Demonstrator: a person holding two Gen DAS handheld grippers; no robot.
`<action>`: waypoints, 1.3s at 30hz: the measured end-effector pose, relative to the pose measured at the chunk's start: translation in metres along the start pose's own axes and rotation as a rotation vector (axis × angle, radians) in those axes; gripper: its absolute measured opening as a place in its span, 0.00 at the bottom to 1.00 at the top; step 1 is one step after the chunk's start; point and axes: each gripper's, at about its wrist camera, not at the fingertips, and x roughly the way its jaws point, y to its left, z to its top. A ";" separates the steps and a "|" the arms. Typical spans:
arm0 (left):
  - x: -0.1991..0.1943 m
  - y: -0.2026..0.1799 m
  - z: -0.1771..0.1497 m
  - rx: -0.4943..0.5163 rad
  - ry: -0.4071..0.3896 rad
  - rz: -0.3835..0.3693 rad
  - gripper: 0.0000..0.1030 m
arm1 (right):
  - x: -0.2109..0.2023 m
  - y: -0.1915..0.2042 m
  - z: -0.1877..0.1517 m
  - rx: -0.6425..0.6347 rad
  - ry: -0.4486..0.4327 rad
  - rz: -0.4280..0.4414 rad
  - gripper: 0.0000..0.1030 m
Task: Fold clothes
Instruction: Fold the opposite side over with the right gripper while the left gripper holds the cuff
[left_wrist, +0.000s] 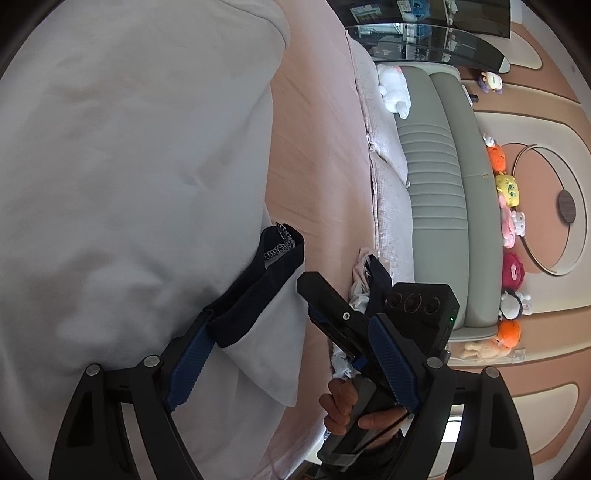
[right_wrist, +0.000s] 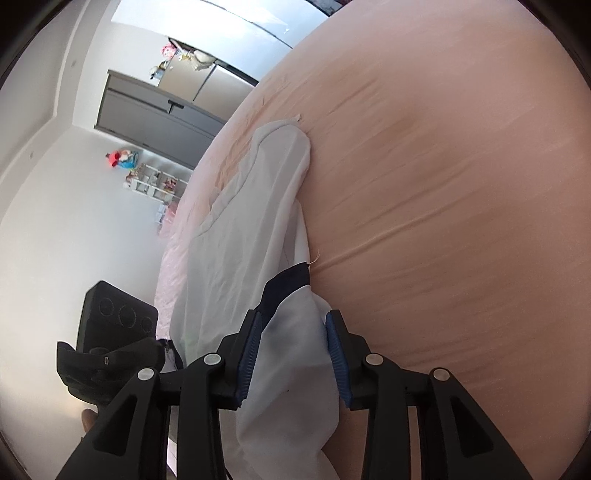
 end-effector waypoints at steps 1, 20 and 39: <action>-0.001 0.001 -0.001 -0.002 -0.011 0.011 0.61 | -0.002 0.001 0.000 -0.006 0.000 -0.013 0.34; -0.014 -0.032 -0.031 0.211 -0.160 0.201 0.16 | -0.020 0.045 -0.006 -0.119 -0.065 -0.064 0.09; -0.054 -0.032 -0.052 0.267 -0.213 0.253 0.15 | 0.005 0.086 -0.017 -0.273 -0.034 -0.141 0.10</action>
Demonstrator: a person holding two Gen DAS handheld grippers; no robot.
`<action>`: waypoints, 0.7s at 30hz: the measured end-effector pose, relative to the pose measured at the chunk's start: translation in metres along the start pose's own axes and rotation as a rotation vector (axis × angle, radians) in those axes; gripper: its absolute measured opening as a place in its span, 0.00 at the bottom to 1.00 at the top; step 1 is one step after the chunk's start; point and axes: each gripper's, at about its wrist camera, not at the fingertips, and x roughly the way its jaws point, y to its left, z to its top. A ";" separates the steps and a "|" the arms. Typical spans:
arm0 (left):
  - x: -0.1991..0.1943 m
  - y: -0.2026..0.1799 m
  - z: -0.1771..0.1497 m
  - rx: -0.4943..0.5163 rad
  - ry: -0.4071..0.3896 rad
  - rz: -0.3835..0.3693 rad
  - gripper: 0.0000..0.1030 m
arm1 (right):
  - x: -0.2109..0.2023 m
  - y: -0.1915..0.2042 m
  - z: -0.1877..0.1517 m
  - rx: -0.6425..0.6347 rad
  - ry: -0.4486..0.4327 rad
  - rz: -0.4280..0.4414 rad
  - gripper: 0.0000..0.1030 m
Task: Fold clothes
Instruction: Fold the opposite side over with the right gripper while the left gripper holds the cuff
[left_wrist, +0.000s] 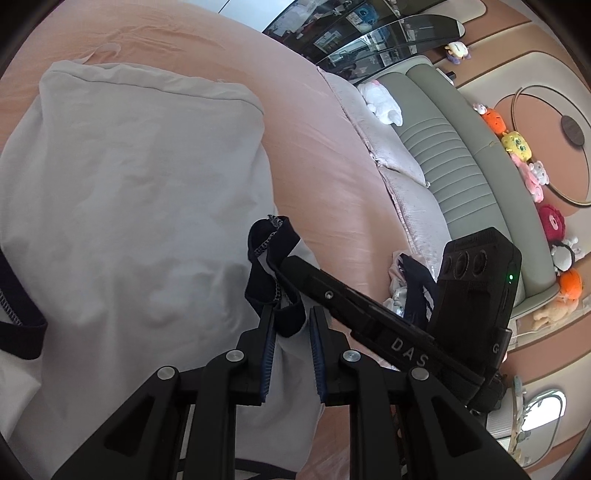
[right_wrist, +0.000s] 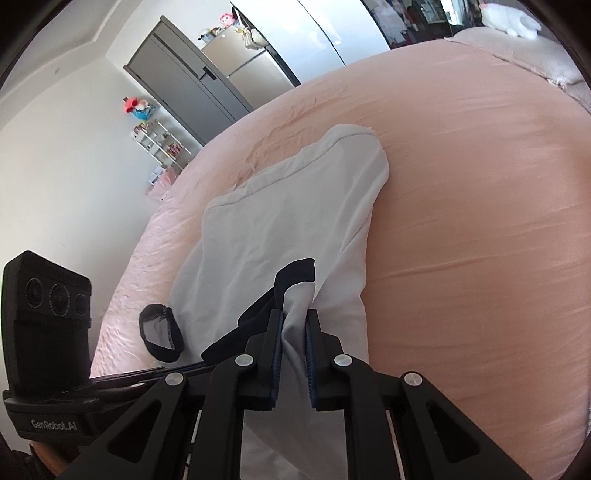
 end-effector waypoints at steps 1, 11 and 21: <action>-0.001 0.002 0.000 -0.003 0.001 0.004 0.15 | 0.001 -0.001 0.000 0.002 0.001 -0.008 0.10; -0.009 0.016 0.002 -0.005 0.004 0.057 0.15 | -0.009 -0.004 0.003 0.022 -0.006 -0.113 0.54; -0.002 -0.015 0.023 0.114 0.019 0.079 0.16 | -0.066 -0.014 -0.012 -0.021 -0.079 -0.330 0.66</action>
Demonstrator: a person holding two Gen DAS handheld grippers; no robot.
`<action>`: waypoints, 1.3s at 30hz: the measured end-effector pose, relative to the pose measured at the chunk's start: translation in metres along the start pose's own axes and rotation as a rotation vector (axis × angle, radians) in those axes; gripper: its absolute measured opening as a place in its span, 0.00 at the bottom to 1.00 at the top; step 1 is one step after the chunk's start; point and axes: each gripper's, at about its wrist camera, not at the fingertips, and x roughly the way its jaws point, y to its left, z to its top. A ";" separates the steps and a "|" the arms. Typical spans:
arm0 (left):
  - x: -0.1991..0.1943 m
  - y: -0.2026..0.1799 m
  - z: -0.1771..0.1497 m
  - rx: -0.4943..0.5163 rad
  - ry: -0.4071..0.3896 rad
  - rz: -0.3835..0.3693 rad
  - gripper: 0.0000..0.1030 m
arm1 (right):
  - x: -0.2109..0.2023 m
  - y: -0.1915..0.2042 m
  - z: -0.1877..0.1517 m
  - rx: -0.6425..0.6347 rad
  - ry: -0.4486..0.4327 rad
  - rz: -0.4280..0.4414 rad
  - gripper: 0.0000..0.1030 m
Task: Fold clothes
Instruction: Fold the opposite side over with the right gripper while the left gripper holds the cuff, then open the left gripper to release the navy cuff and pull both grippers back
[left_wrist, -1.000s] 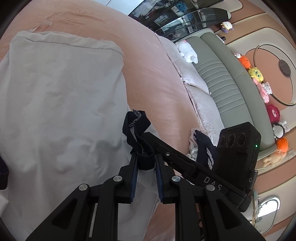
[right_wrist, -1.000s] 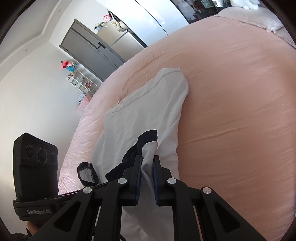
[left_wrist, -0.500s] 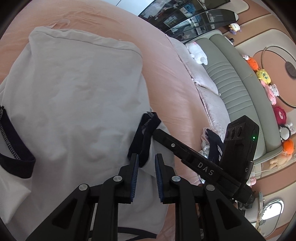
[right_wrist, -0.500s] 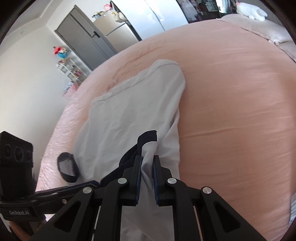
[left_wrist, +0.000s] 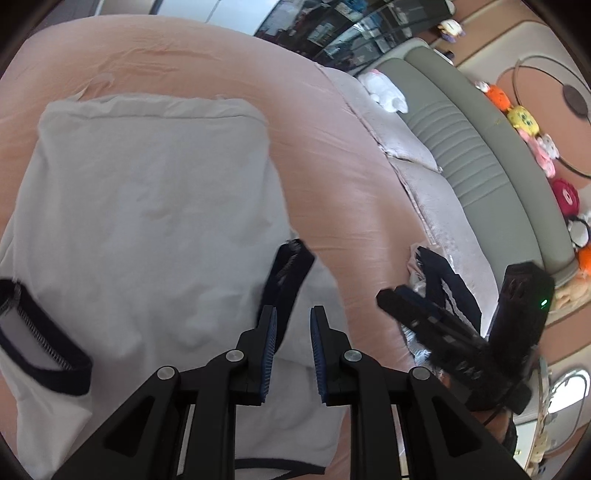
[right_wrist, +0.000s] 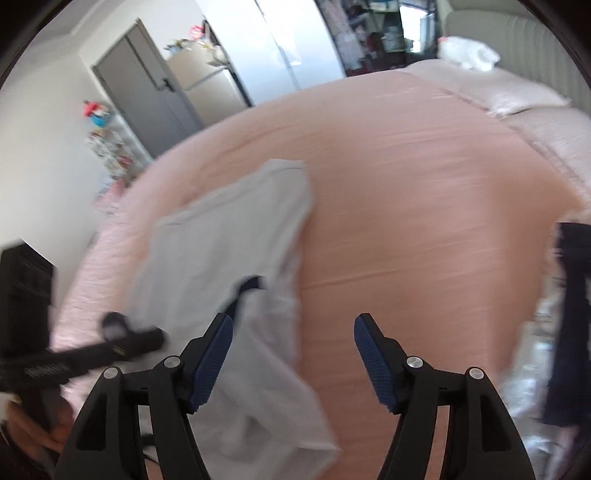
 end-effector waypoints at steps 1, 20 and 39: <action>0.004 -0.004 0.003 0.014 0.002 0.000 0.16 | 0.000 -0.005 -0.004 -0.002 0.004 -0.027 0.66; 0.068 0.013 -0.003 0.057 0.129 0.160 0.16 | 0.048 0.000 -0.060 -0.109 0.221 0.053 0.34; 0.032 0.034 -0.033 0.036 0.130 0.268 0.16 | 0.030 0.010 -0.076 -0.197 0.209 -0.065 0.36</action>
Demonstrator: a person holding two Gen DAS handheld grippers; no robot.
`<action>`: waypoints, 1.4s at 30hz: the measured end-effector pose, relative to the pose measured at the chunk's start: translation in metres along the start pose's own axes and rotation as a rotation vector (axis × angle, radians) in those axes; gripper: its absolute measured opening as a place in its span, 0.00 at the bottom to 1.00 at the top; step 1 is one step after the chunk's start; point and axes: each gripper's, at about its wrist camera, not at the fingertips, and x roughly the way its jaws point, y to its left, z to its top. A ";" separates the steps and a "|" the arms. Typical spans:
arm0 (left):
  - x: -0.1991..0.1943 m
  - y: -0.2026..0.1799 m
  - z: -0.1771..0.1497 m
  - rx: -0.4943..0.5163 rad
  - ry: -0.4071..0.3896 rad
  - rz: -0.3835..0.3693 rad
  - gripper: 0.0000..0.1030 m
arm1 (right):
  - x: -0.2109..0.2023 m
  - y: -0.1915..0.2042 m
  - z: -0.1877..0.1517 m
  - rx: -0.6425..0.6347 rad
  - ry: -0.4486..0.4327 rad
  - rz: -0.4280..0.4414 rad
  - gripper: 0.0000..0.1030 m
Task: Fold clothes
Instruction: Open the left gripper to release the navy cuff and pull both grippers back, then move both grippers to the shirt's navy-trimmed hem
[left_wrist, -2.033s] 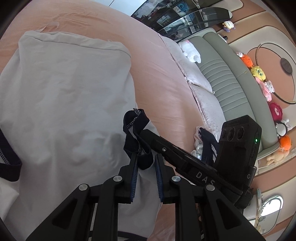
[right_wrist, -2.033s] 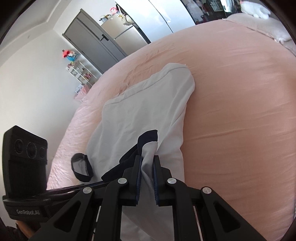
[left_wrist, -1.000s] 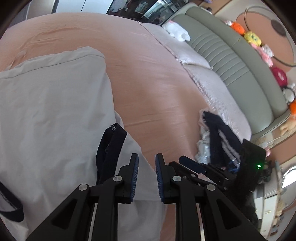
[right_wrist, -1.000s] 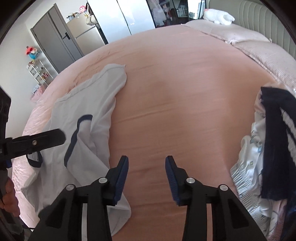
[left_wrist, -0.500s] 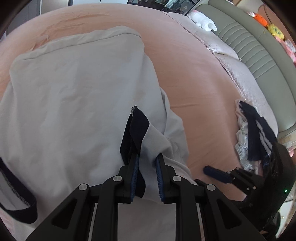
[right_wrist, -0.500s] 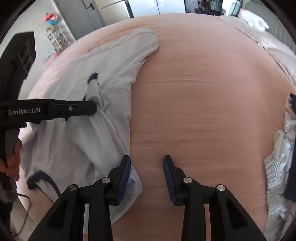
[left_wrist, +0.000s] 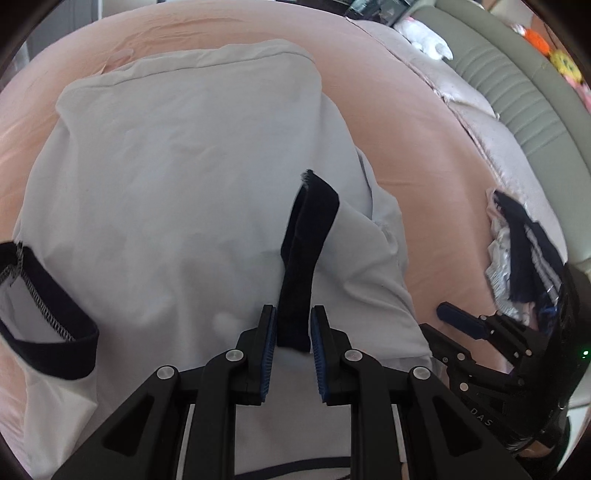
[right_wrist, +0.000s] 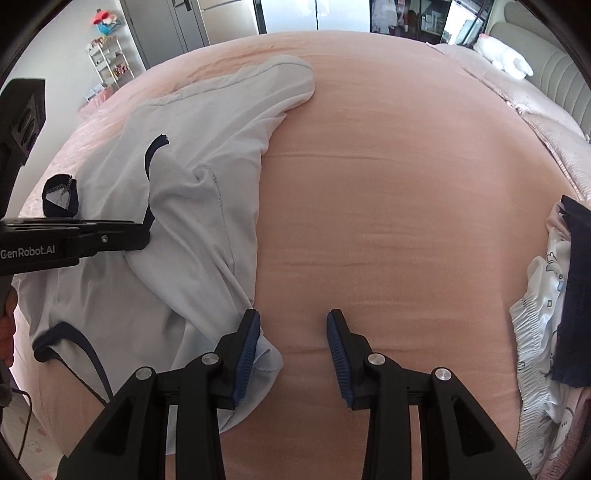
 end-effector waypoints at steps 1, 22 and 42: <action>-0.003 0.002 0.000 -0.009 -0.001 -0.006 0.16 | -0.003 -0.003 0.000 0.014 -0.006 0.002 0.36; -0.091 0.006 -0.075 0.366 -0.167 0.156 0.88 | -0.071 0.039 -0.037 -0.186 -0.156 0.022 0.71; -0.116 0.089 -0.173 0.304 -0.281 0.266 0.89 | -0.090 0.059 -0.096 -0.451 -0.218 -0.237 0.71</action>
